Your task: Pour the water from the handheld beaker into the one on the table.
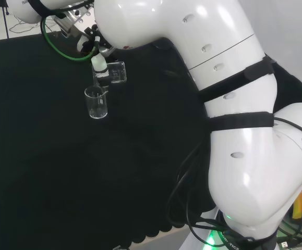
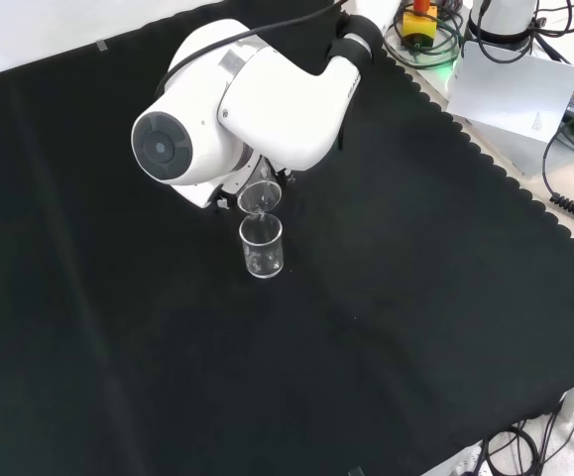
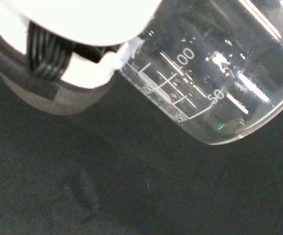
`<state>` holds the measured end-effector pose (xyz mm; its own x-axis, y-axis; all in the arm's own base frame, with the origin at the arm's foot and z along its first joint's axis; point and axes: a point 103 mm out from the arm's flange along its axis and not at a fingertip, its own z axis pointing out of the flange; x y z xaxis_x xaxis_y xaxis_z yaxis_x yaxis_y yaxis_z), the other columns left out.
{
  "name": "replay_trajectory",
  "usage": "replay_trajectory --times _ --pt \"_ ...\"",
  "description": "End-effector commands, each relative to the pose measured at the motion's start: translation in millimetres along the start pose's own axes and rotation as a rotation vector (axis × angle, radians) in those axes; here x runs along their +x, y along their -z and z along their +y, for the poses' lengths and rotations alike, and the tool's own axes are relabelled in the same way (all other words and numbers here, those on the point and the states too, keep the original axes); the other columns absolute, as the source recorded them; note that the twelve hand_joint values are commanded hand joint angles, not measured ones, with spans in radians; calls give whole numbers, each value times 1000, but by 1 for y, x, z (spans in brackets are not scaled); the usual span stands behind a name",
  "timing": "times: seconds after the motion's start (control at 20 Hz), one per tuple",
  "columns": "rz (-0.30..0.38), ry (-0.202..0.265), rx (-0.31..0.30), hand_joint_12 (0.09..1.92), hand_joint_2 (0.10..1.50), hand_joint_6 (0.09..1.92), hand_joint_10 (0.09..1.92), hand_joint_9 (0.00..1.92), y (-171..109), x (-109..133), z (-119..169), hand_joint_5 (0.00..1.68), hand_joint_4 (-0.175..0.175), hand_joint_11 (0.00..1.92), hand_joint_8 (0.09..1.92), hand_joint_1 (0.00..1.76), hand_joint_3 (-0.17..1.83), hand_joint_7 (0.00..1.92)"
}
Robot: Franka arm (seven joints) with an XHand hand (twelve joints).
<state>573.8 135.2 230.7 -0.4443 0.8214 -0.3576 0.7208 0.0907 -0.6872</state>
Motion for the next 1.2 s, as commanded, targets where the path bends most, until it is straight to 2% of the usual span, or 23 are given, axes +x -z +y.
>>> replay_trajectory --times 0.05,1.2 --pt "-2 5 9 871 615 818 430 1339 1 5 1 1195 43 1130 626 1283 751 1346" --pt "-46 9 42 871 615 820 432 1338 9 16 3 1195 43 1132 629 1283 753 1345"
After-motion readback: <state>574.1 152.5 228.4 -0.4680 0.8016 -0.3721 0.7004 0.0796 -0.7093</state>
